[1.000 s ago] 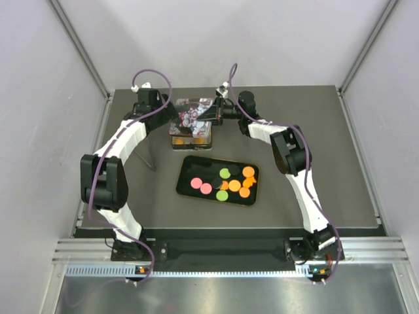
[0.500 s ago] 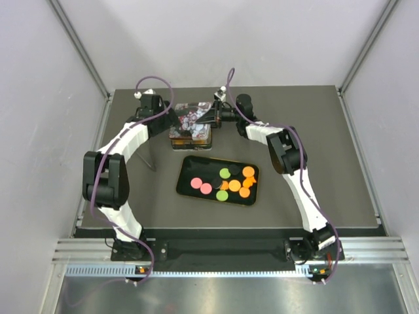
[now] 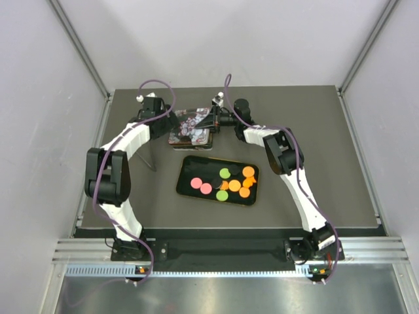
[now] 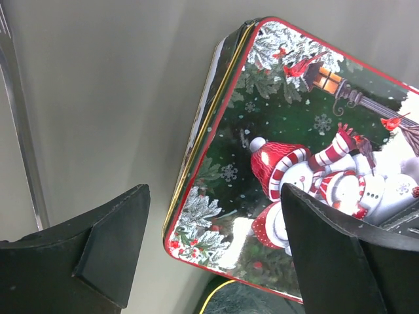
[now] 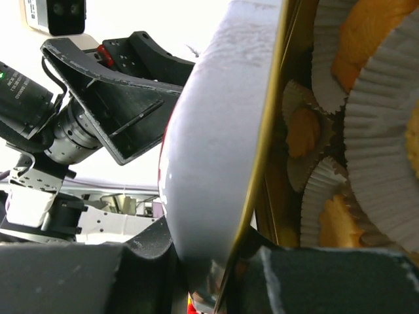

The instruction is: Pack the cookies

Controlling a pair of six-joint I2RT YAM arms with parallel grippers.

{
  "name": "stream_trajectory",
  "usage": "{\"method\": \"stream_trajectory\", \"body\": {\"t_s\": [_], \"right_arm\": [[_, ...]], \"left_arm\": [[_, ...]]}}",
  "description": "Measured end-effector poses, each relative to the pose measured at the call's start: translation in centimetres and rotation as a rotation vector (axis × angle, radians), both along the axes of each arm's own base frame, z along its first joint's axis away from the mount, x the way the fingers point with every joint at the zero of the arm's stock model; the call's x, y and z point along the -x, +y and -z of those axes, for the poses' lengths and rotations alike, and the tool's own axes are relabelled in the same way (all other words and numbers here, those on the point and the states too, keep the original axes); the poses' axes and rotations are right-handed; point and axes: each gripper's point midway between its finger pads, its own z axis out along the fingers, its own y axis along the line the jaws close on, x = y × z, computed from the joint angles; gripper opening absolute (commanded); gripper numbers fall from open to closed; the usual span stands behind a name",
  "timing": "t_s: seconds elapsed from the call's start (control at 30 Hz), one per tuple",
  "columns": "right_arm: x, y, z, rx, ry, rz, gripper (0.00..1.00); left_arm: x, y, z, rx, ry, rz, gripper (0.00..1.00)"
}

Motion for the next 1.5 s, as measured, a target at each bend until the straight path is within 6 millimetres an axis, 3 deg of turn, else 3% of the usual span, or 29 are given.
{"method": "stream_trajectory", "body": {"t_s": [0.37,0.7,1.5], "right_arm": [[-0.2,-0.1,0.5,0.010,-0.005,0.010,0.27],[-0.3,-1.2,0.7,-0.012,0.012,0.037,0.34],[-1.4,-8.4,2.4,0.014,0.069,0.190,0.45]], "left_arm": [[0.0,0.0,2.4,-0.003,0.049,-0.002,0.84],[-0.5,-0.3,2.6,0.006,0.051,0.002,0.83],[-2.1,-1.5,2.9,0.031,0.063,0.019,0.82]]}}
